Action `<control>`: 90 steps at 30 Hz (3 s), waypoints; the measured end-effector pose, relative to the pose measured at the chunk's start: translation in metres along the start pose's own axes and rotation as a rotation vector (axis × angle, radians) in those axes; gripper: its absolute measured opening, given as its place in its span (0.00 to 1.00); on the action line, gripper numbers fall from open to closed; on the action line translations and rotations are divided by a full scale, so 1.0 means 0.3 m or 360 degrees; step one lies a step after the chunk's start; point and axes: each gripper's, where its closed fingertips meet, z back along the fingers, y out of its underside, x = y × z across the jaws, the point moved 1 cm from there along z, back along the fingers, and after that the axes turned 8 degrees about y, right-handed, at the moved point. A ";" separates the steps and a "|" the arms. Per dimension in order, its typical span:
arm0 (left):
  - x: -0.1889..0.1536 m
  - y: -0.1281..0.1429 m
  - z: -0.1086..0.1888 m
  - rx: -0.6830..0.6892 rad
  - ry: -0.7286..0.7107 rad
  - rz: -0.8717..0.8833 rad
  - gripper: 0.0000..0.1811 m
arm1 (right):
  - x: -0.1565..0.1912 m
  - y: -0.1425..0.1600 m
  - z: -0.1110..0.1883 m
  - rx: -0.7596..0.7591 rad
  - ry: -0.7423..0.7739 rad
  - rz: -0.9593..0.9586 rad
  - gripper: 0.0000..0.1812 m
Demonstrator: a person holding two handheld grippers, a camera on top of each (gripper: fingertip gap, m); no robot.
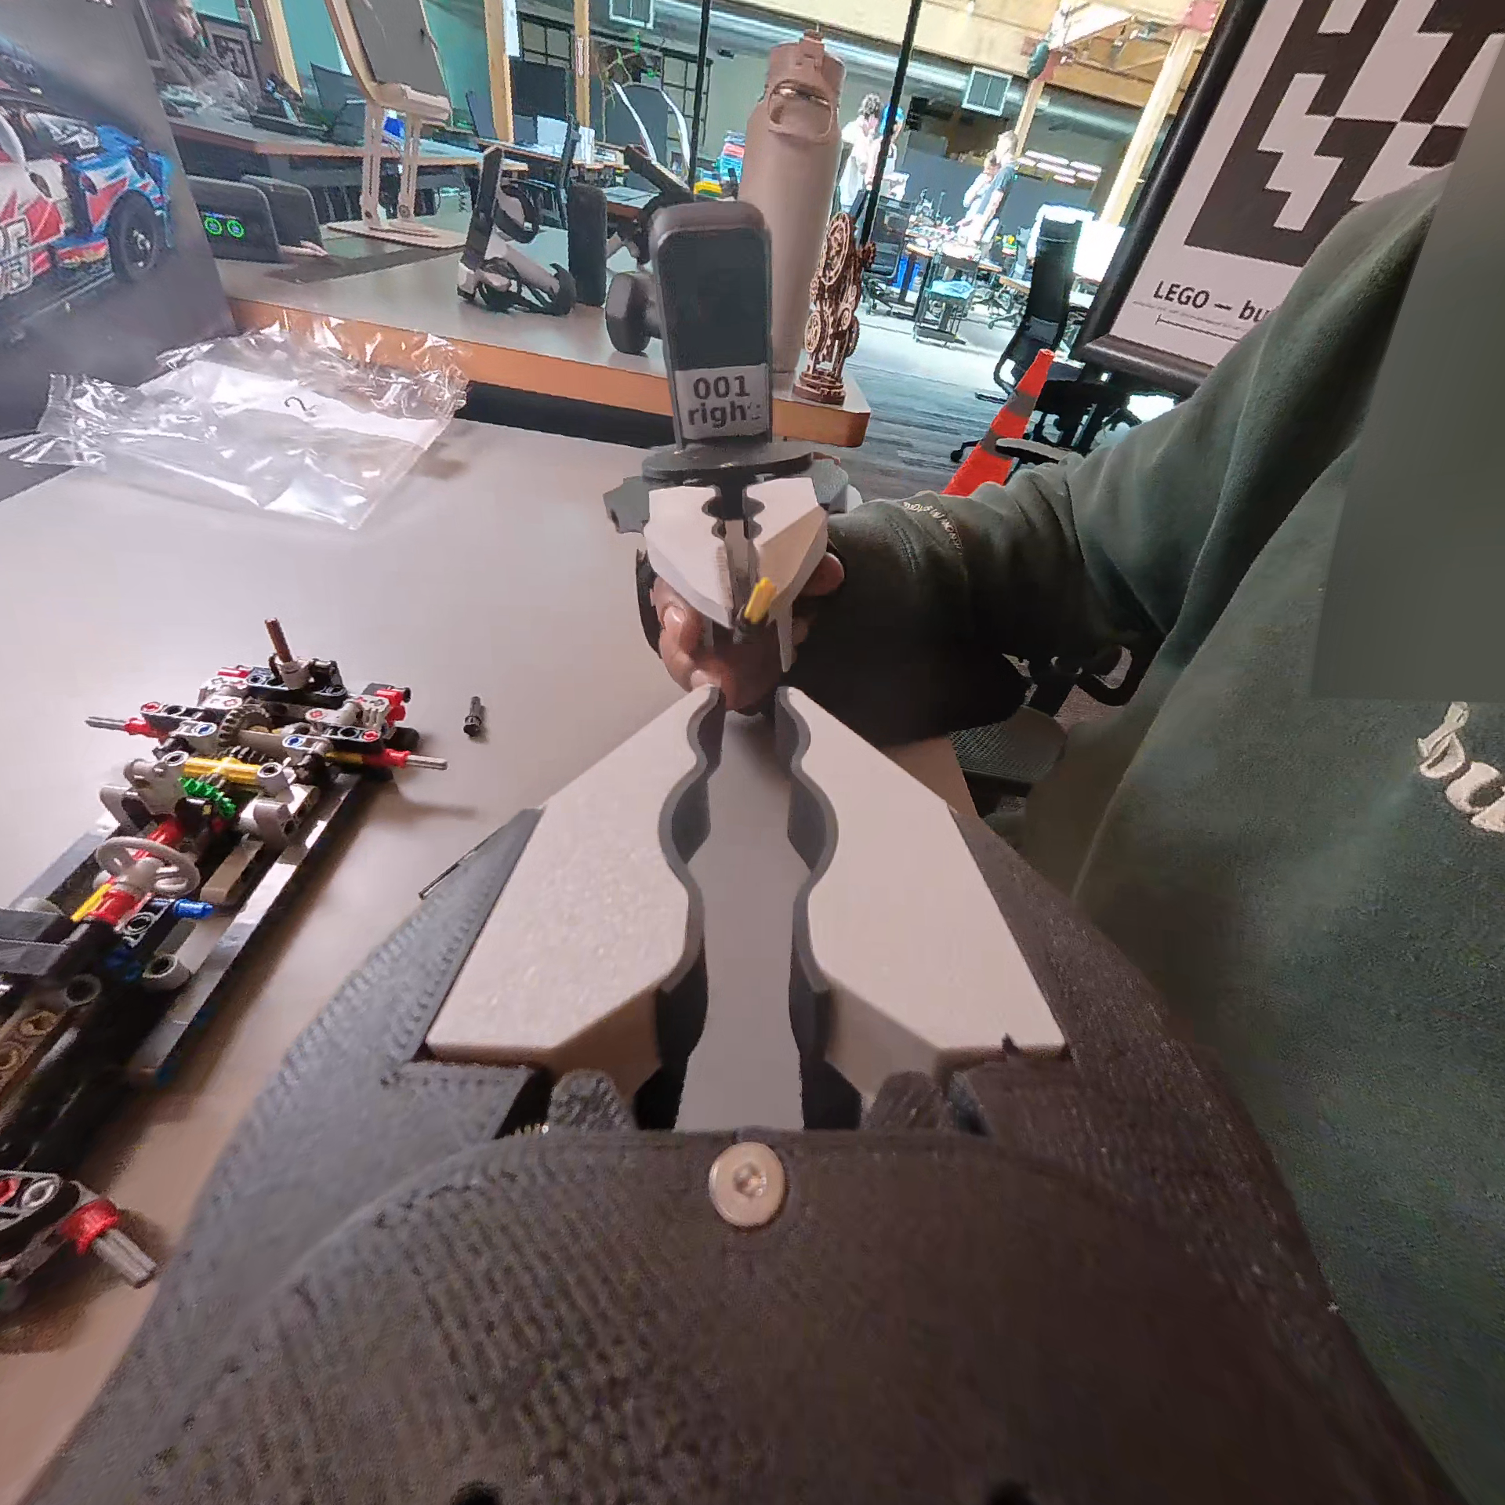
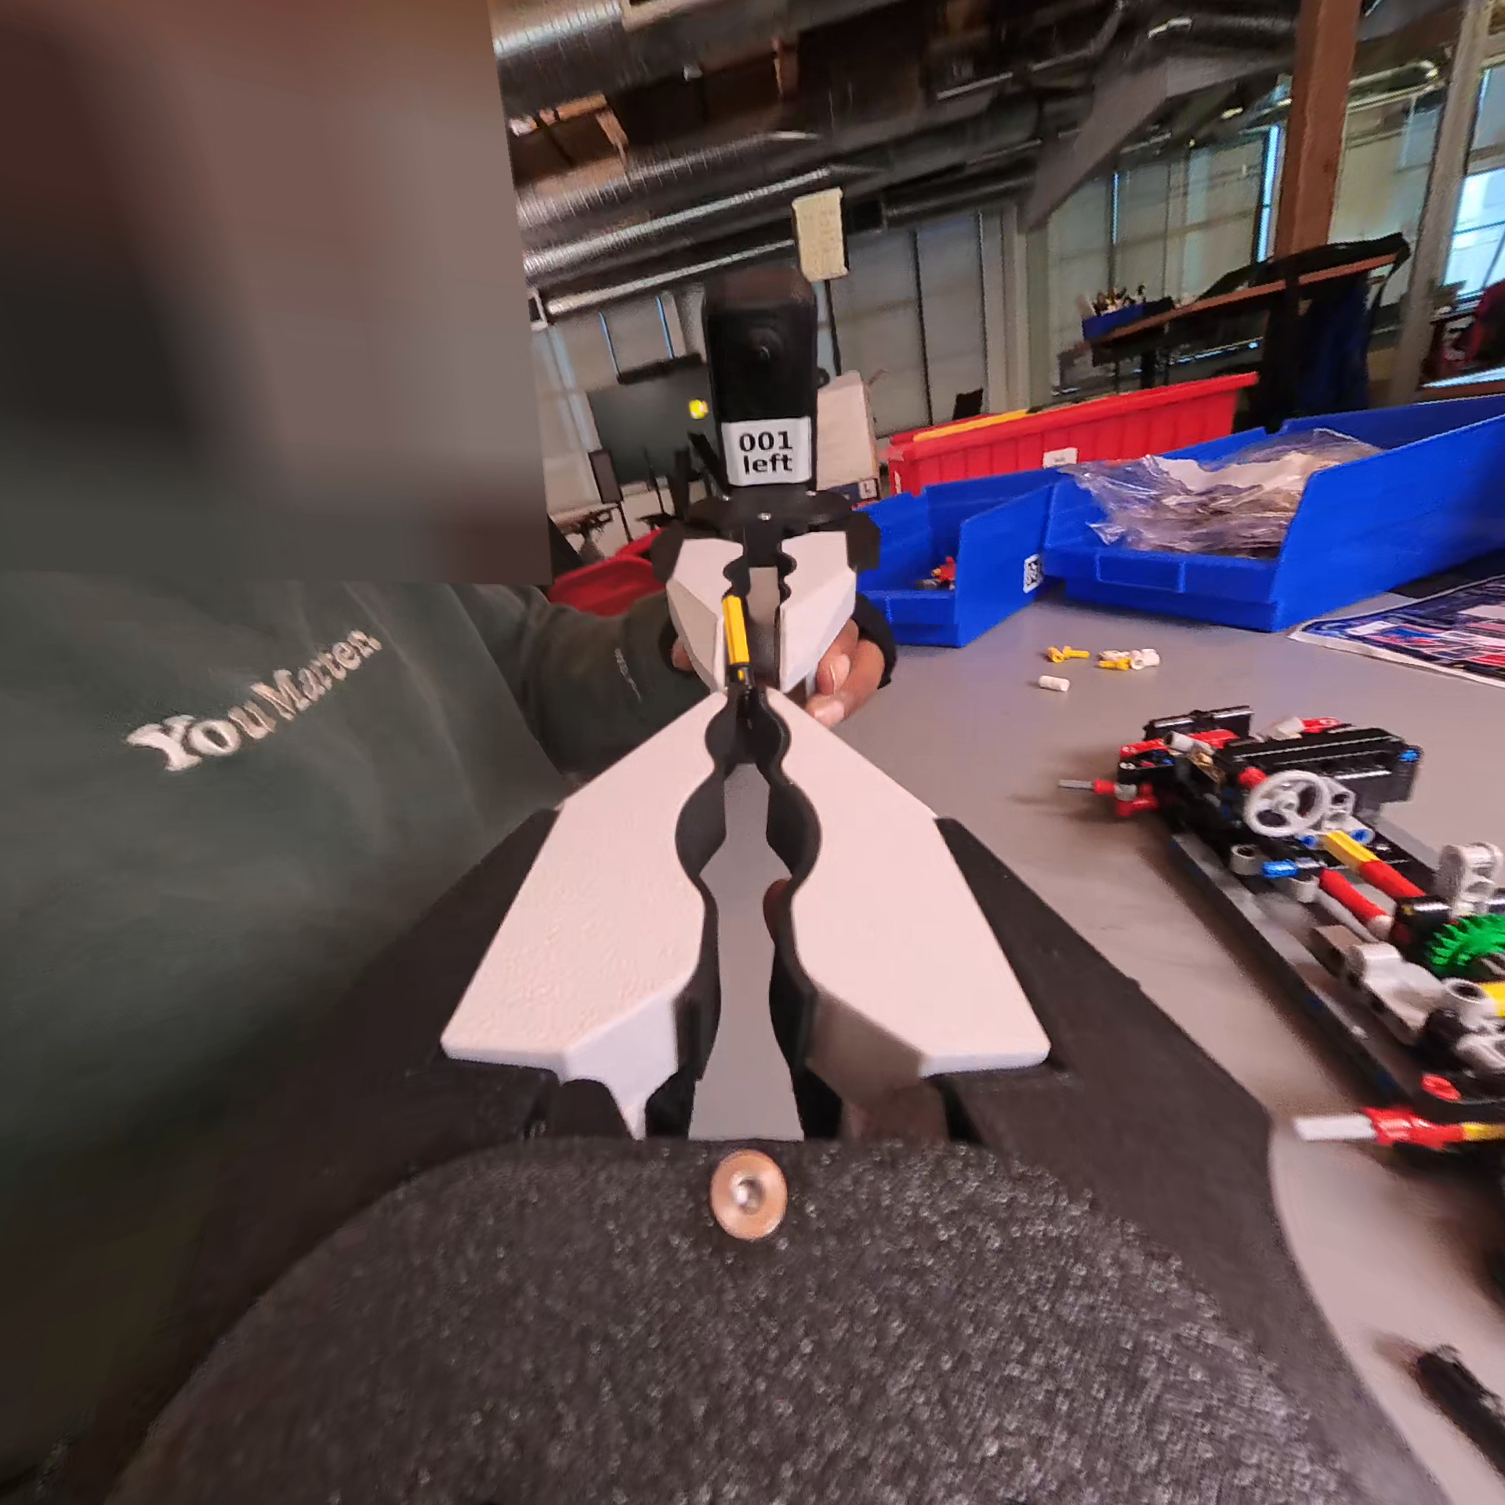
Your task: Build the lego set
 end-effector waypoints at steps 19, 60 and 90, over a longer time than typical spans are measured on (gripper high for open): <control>0.002 -0.012 -0.001 -0.0040 -0.0044 -0.0016 0.06 | -0.012 0.028 -0.010 0.0061 -0.0023 -0.0106 0.00; 0.049 0.019 -0.028 -0.0232 0.0008 0.0152 0.01 | -0.041 0.056 -0.019 0.0193 0.0250 0.0264 0.01; 0.035 0.102 -0.033 0.0097 0.0020 0.0058 0.01 | -0.031 0.134 -0.012 0.0429 0.0246 0.0483 0.00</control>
